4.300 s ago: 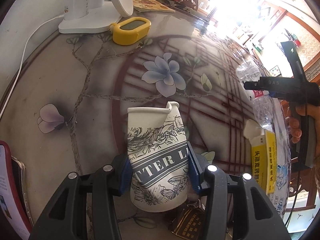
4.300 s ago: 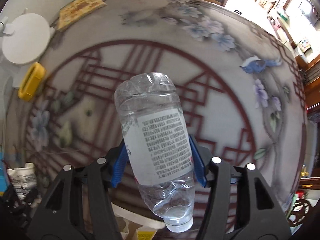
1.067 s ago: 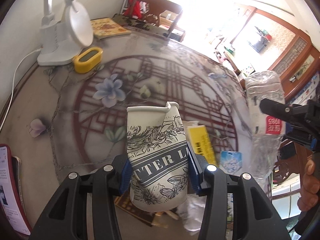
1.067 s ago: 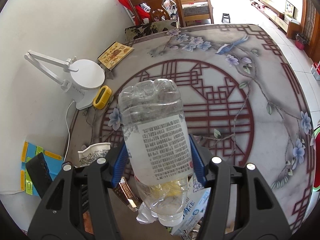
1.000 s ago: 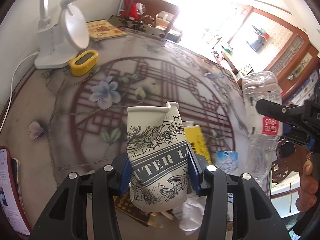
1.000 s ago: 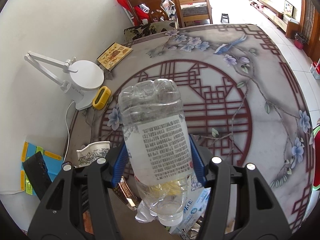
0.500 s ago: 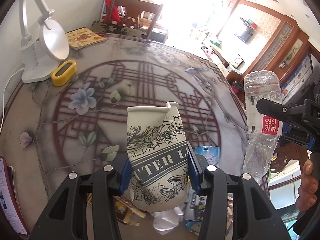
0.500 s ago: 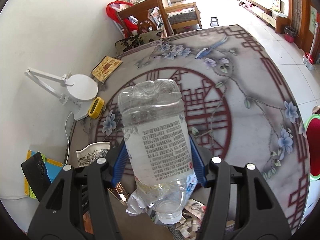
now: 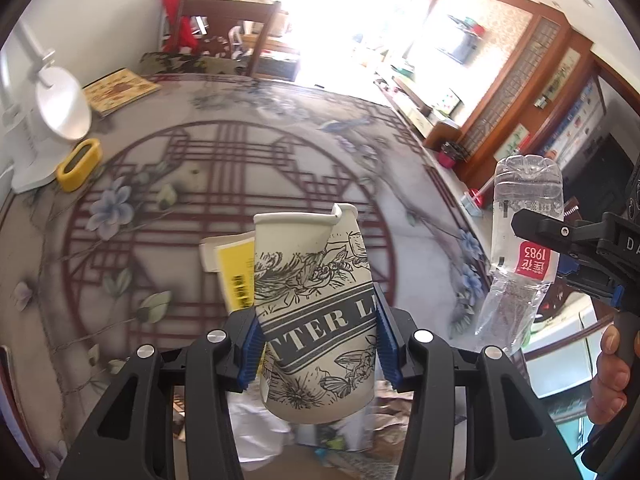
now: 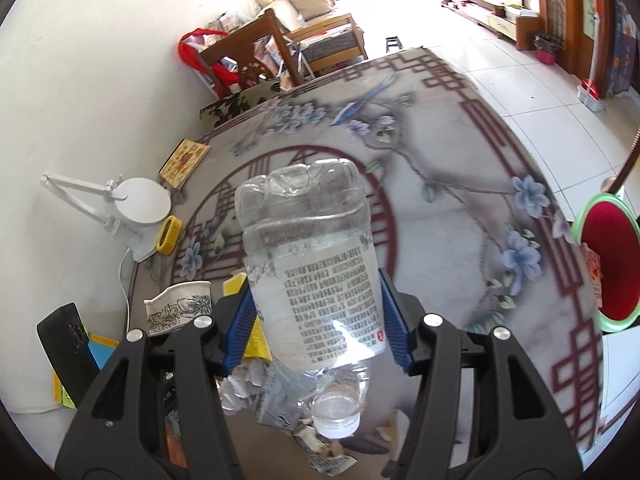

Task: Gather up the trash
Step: 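Hold the cup and bottle while moving both tools over the table, then drop the bottle into the red bin with the right tool while the left drops the cup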

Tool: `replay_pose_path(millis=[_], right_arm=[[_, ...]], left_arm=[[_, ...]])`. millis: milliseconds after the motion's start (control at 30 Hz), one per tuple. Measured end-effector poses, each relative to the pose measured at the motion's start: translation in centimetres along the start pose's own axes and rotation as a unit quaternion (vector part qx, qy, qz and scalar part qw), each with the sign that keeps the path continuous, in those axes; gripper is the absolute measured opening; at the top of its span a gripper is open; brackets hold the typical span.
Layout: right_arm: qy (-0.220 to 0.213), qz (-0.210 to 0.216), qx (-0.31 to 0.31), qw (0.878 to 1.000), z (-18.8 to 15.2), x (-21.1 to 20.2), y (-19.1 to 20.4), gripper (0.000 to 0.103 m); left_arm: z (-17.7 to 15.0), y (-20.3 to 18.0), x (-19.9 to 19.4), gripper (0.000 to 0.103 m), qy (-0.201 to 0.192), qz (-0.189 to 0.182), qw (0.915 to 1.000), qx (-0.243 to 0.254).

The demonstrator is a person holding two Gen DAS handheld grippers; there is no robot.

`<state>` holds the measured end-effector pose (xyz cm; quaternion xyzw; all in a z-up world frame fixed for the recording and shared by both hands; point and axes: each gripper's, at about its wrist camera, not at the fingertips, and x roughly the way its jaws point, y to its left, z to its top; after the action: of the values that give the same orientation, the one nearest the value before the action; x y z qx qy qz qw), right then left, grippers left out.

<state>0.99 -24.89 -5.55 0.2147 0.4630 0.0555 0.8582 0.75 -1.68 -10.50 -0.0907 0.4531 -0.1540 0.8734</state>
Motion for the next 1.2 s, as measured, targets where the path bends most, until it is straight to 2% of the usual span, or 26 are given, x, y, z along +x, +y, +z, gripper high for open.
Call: replay_pose_path(millis=[333, 767, 1067, 1200], right_arm=[[-0.032, -0.006, 0.043, 0.999, -0.2, -3.2, -5.6, 0.055], [-0.039, -0.005, 0.086, 0.996, 0.2, -5.9, -14.5, 0.055], [-0.069, -0.018, 0.107, 0.992, 1.1, -10.3, -22.6, 0.055], [-0.090, -0.046, 0.127, 0.987, 1.0, -12.7, -27.8, 0.055]], left_arm=[[0.7, -5.7, 1.4, 0.045, 0.001, -0.014, 0.9990, 0.043], [0.4, -14.6, 4.5, 0.045, 0.018, -0.030, 0.9974, 0.063], [0.6, -23.1, 7.1, 0.045, 0.028, -0.047, 0.9954, 0.079], [0.1, -27.0, 8.1, 0.045, 0.039, -0.056, 0.9935, 0.092]])
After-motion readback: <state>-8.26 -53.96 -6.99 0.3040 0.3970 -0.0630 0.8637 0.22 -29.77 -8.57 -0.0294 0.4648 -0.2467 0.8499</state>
